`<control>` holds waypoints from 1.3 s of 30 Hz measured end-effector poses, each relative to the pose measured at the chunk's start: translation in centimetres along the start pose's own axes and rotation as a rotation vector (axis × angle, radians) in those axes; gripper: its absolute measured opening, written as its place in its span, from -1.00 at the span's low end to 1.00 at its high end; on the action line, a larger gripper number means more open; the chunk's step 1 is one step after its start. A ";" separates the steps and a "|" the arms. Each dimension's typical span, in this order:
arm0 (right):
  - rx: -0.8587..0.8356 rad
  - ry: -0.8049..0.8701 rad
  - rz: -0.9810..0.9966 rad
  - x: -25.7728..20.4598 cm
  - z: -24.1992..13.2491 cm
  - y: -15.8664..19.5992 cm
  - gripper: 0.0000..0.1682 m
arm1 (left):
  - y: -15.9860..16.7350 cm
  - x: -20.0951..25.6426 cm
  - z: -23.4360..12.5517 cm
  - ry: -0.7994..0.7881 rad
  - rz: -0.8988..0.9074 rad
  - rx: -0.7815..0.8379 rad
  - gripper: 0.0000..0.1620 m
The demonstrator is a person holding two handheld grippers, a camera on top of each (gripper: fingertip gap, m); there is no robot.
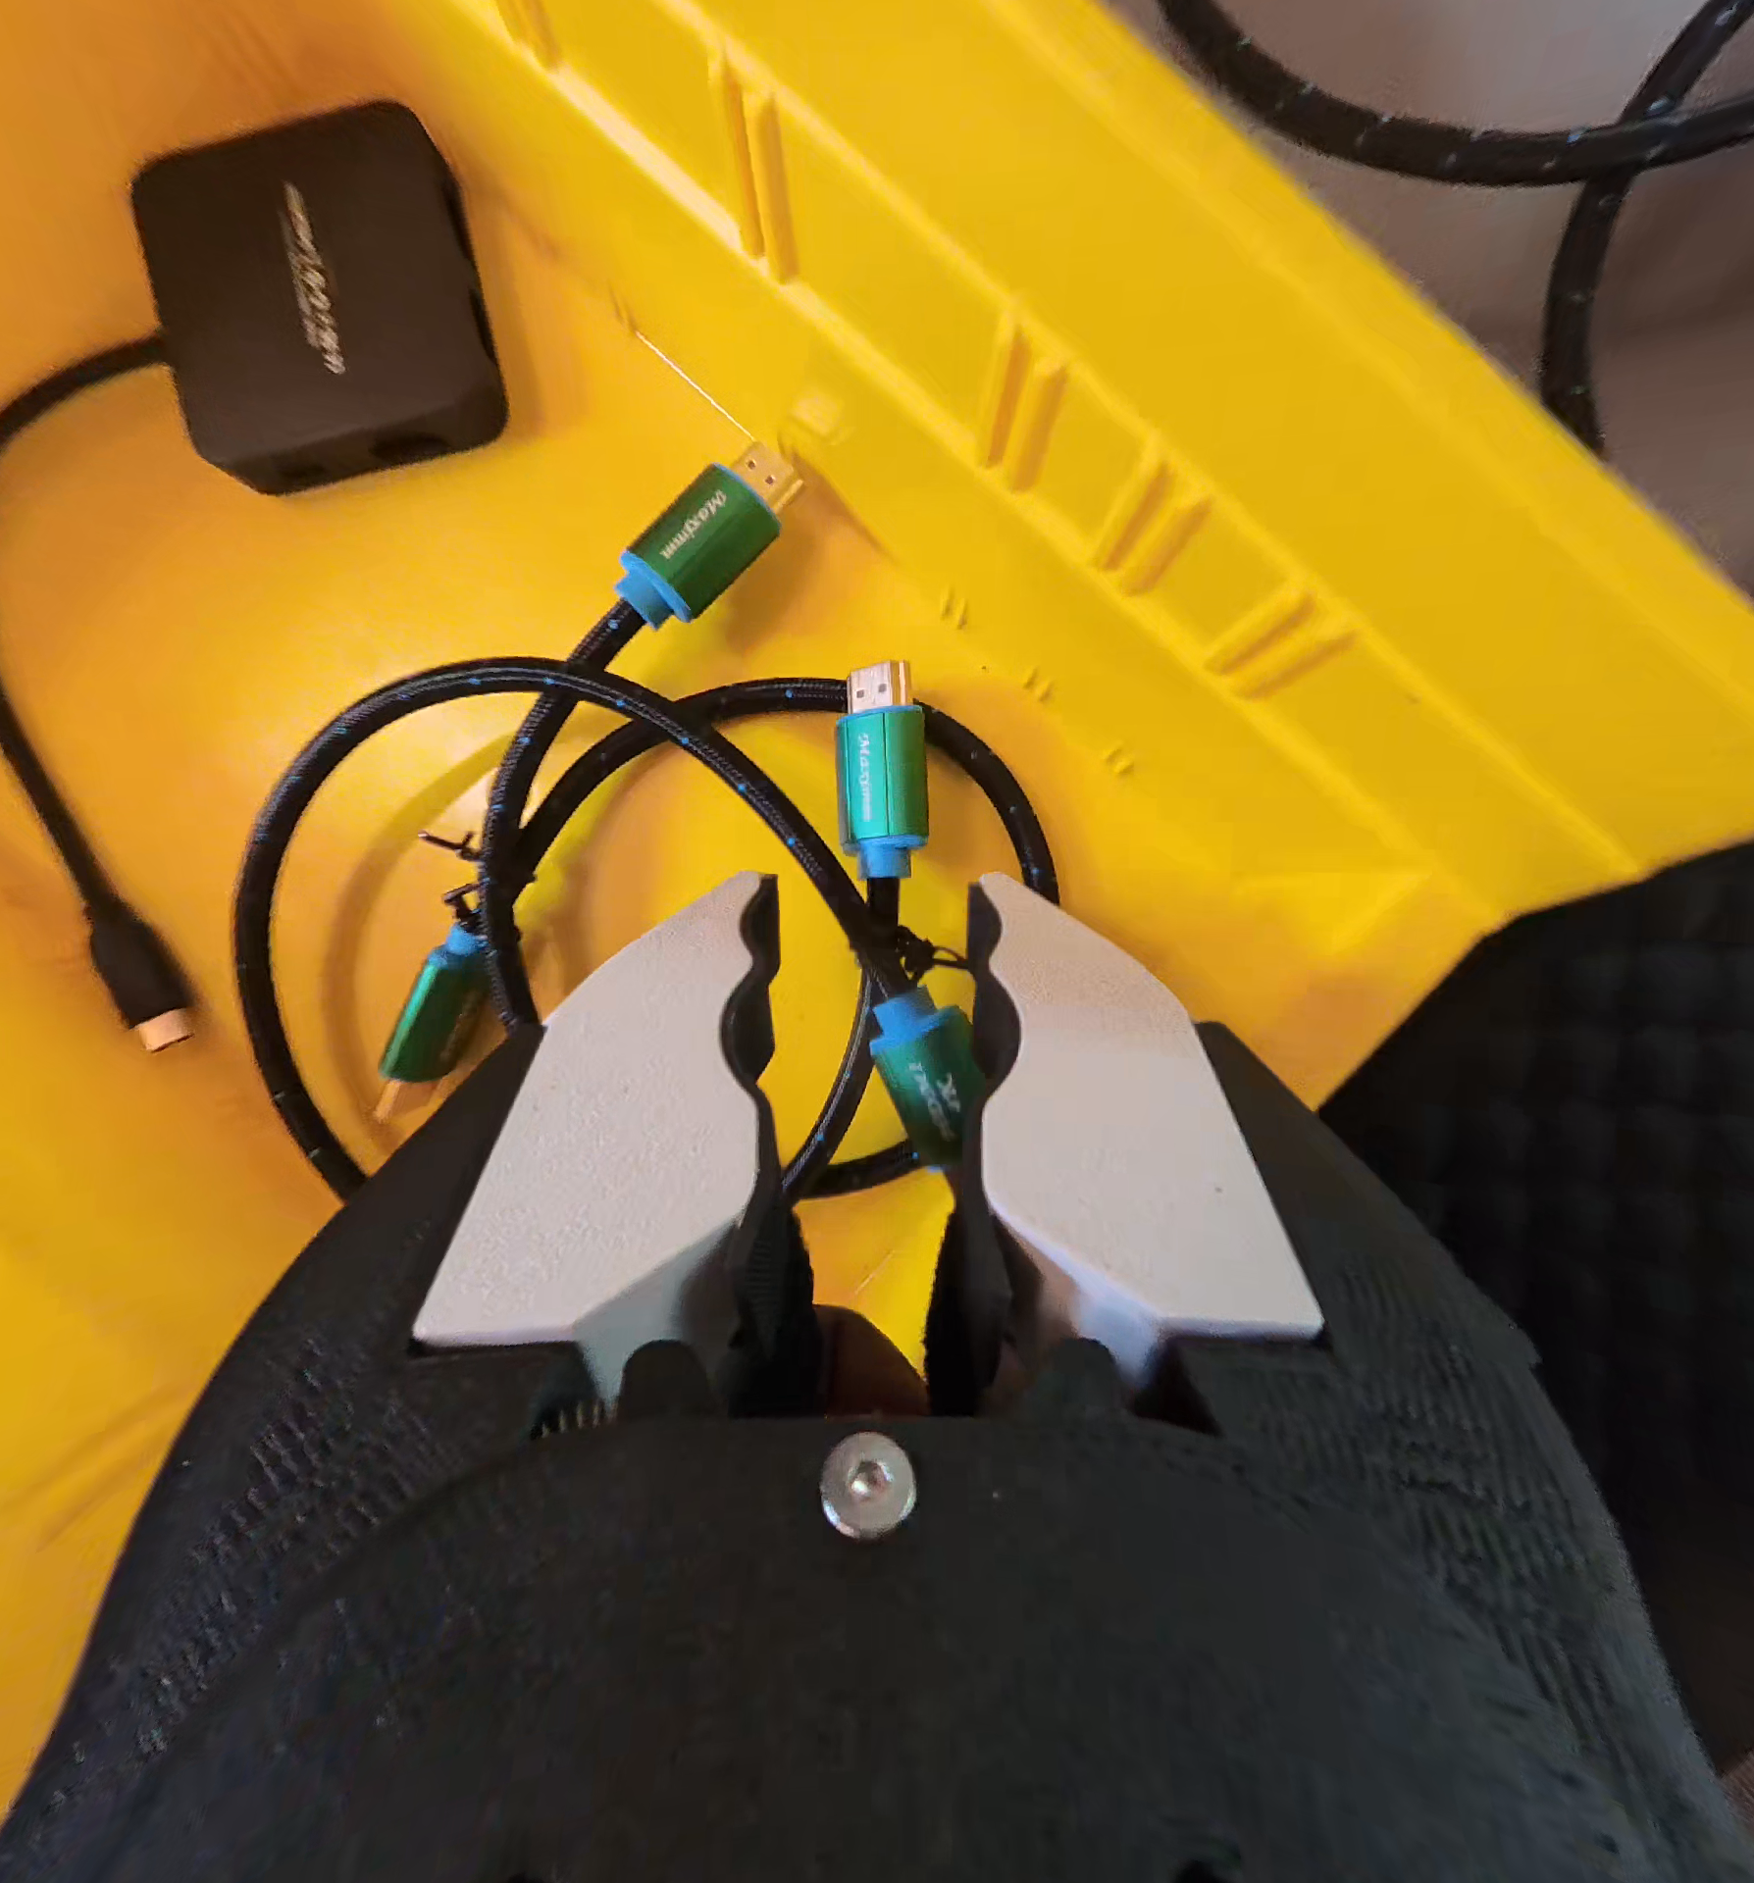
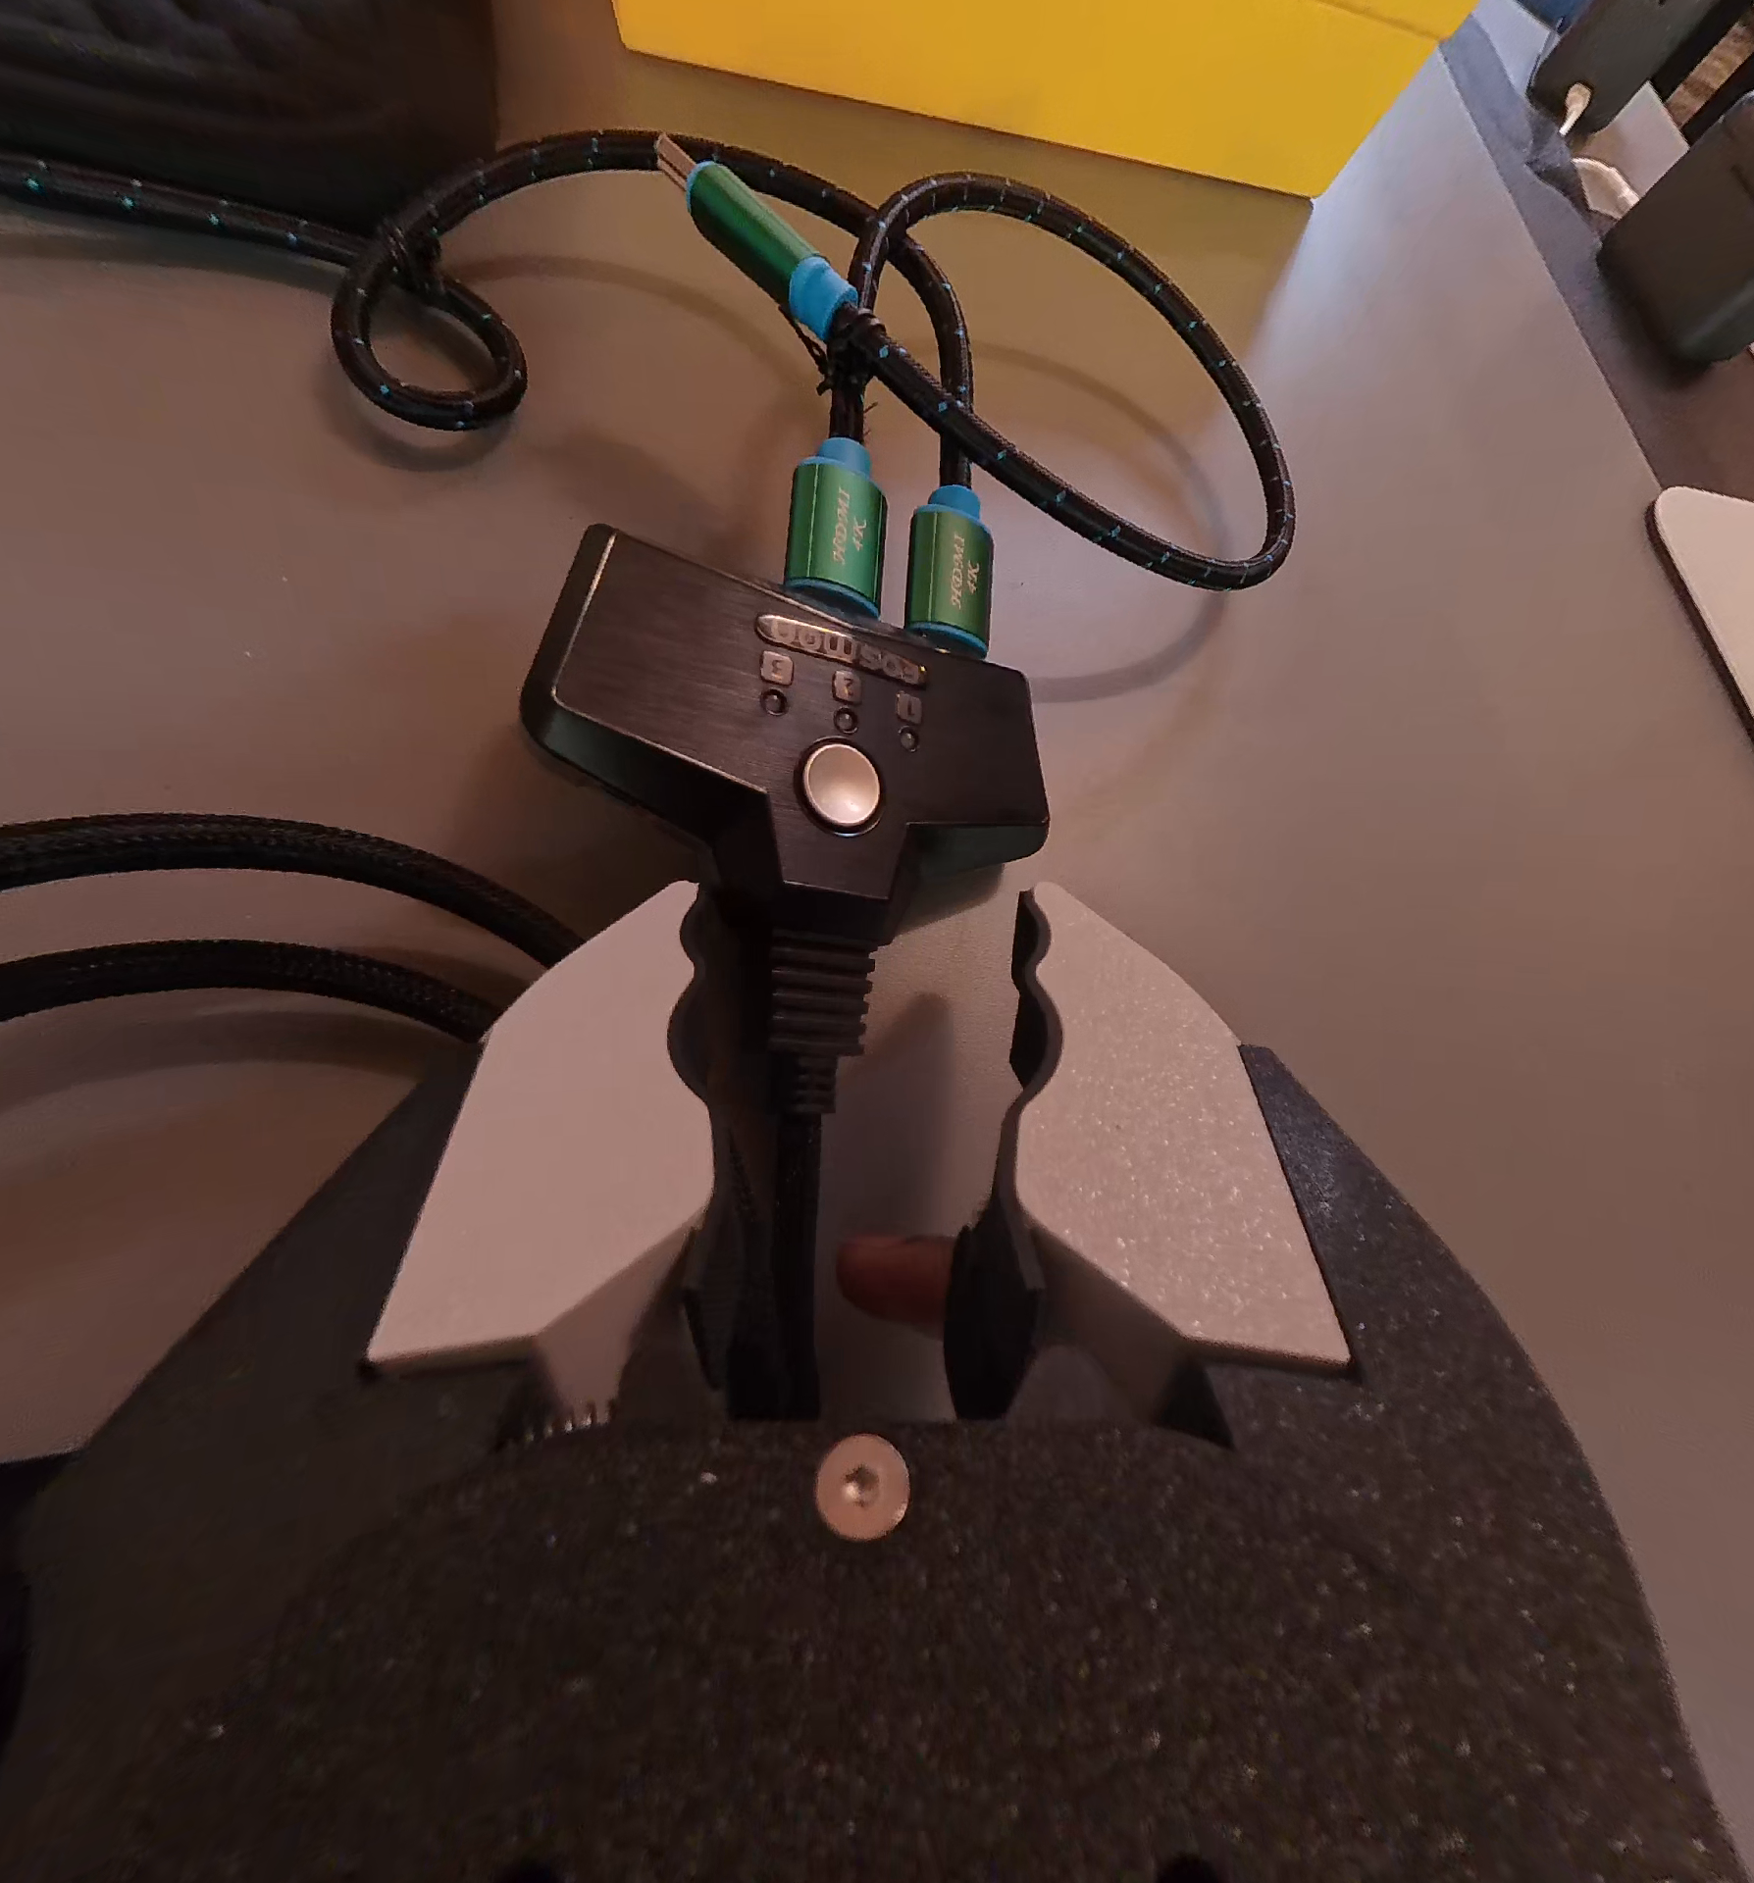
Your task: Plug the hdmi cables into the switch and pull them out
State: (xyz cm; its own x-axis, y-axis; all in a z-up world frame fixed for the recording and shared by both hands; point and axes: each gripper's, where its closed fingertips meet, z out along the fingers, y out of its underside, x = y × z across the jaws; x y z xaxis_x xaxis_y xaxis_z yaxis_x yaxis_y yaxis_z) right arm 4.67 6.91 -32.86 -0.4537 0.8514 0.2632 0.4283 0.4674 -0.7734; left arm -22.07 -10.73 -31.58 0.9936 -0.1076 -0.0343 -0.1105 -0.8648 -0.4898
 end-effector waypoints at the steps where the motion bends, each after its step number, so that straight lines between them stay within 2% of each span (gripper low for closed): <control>1: -0.002 0.000 0.000 0.0 0.0 0.0 -0.33 | 0.4 0.0 0.7 -0.001 0.000 -0.031 -0.57; 3: -0.004 0.000 0.001 0.0 0.0 0.1 -0.33 | 1.5 -0.2 1.8 -0.018 0.014 -0.109 -0.63; 4: -0.005 0.001 -0.001 0.0 0.0 0.1 -0.33 | 1.1 -0.2 1.7 -0.014 0.009 -0.093 -0.76; 7: -0.005 0.004 -0.007 0.0 0.0 0.1 -0.33 | 0.1 -0.5 0.4 -0.087 0.053 -0.002 -0.83; 10: -0.005 0.005 -0.012 0.0 0.0 0.1 -0.34 | -1.9 -0.5 -2.7 -0.174 0.040 0.212 -0.87; 15: -0.006 0.021 -0.040 0.0 0.0 0.0 -0.35 | -6.2 1.8 -10.1 -0.250 0.011 0.712 -0.87; 19: 0.018 0.050 -0.054 0.4 -0.4 -0.5 -0.27 | -9.4 8.1 -14.2 -0.154 0.067 1.048 -0.87; 22: 0.096 0.056 -0.042 0.5 -1.1 -2.0 -0.26 | -11.3 13.6 -15.7 0.067 0.045 1.268 -0.88; 24: 0.185 0.064 -0.028 0.6 -1.9 -3.6 -0.28 | -12.2 16.4 -15.7 0.212 0.029 1.352 -0.88; 27: 0.334 0.054 0.006 0.4 -3.3 -6.0 -0.32 | -13.3 19.4 -14.5 0.347 0.027 1.373 -0.88; 29: 0.441 0.036 0.031 0.1 -4.3 -7.9 -0.35 | -14.0 20.4 -13.1 0.352 0.042 1.360 -0.88; 34: 0.753 -0.059 0.037 -2.5 -7.0 -13.3 -0.50 | -15.3 22.0 -9.2 0.140 0.155 1.298 -0.87; 39: 0.893 -0.122 0.063 -4.6 -7.4 -16.5 -0.49 | -16.0 24.3 -6.0 0.001 0.326 1.140 -0.87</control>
State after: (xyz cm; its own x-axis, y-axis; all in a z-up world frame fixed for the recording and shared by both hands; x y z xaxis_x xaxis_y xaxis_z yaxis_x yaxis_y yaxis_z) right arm 5.46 -3.00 -17.01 -0.5515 0.8141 0.1820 -0.2880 0.0189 -0.9574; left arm 3.72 -2.50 -19.34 0.9224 -0.2423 -0.3007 -0.2737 0.1394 -0.9517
